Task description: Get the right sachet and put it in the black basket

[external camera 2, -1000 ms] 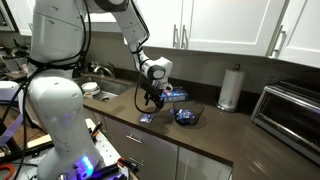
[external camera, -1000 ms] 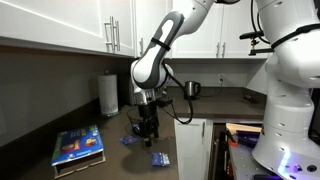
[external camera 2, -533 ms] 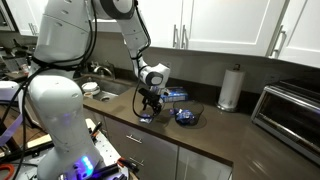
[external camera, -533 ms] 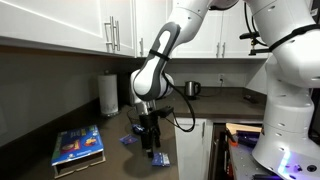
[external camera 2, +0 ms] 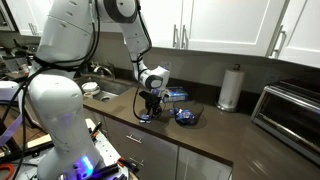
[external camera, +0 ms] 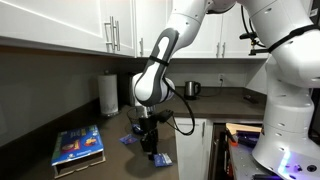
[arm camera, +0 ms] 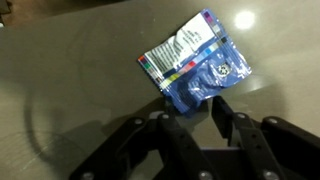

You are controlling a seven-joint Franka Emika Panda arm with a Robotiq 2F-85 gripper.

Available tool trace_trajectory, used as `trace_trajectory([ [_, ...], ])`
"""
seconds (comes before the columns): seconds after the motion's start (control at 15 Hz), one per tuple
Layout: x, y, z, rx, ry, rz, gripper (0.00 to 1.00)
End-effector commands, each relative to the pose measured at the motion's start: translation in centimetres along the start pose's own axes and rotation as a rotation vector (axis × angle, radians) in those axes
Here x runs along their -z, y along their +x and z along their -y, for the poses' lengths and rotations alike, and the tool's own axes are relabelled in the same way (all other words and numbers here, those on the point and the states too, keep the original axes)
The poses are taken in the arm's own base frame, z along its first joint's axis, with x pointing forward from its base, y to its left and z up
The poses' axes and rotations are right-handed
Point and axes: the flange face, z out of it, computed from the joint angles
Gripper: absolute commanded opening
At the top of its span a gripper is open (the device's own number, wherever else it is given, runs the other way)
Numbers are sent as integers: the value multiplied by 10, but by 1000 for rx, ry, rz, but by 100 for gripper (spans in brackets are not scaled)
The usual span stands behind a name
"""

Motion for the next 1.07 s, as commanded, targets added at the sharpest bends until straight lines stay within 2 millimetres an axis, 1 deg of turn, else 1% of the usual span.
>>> trace_trajectory([
  [0.0,-3,-2,-3,-34,6,-12,25],
  [0.07,-4,-2,-3,-41,7,-9,30],
  [0.13,-4,-3,-4,-50,10,-6,55],
  [0.2,-5,-3,-4,-53,13,1,56],
  [0.53,-9,-5,-2,-79,19,20,86],
  [0.6,-11,-6,-1,-82,23,25,81],
  [0.67,-12,-7,0,-85,26,31,78],
  [0.73,-13,-7,0,-85,29,39,78],
  [0.8,-14,-8,1,-86,30,41,75],
  [0.87,-15,-9,1,-84,32,52,77],
  [0.93,-15,-10,1,-86,33,60,75],
  [1.0,-16,-11,1,-86,35,76,78],
])
